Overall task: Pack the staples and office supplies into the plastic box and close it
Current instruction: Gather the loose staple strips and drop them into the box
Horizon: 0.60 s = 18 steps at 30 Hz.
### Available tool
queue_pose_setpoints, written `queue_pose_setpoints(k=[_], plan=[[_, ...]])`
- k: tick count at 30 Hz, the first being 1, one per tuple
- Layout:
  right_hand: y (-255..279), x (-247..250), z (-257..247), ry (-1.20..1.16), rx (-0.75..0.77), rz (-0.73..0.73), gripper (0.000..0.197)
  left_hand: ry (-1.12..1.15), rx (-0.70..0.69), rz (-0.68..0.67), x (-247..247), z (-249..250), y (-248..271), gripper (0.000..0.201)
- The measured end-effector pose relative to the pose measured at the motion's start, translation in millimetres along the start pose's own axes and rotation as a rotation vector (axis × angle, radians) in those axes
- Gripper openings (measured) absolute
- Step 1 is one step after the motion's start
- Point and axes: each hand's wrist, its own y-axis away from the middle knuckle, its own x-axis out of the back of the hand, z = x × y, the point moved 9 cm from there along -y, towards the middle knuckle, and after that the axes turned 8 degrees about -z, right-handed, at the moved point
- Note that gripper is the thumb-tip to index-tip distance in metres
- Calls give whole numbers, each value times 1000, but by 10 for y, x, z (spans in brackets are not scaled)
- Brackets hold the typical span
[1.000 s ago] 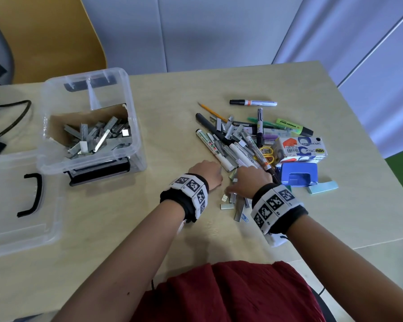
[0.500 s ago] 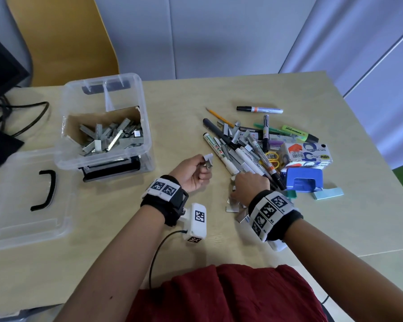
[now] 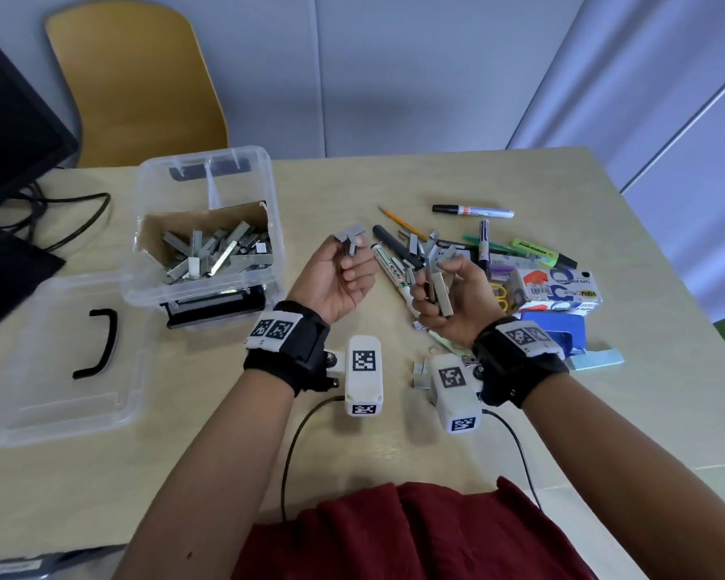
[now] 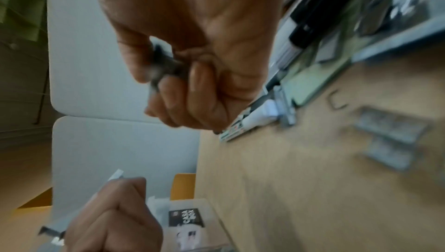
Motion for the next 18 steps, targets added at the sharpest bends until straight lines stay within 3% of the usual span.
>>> queue_pose_setpoints(k=[3,4,6,9,12,18], plan=[[-184,-290,-41,75,-56,-38,24,113,-106,-13,-59,401,128,12],[-251,-379,-50,114,-80,-37,25,140,-151,24,-46,548,200,18],[-370,-575,-58,201,-129,-49,29,105,-258,200,62,853,409,24],[-499,-864,-37,308,-181,-98,30,35,-356,533,295,1186,804,17],[-567,-1056,1,376,-202,-117,29,-141,-269,789,486,1333,1068,35],[-621,-1200,123,431,-246,-105,25,-672,-27,1064,427,1469,1138,26]])
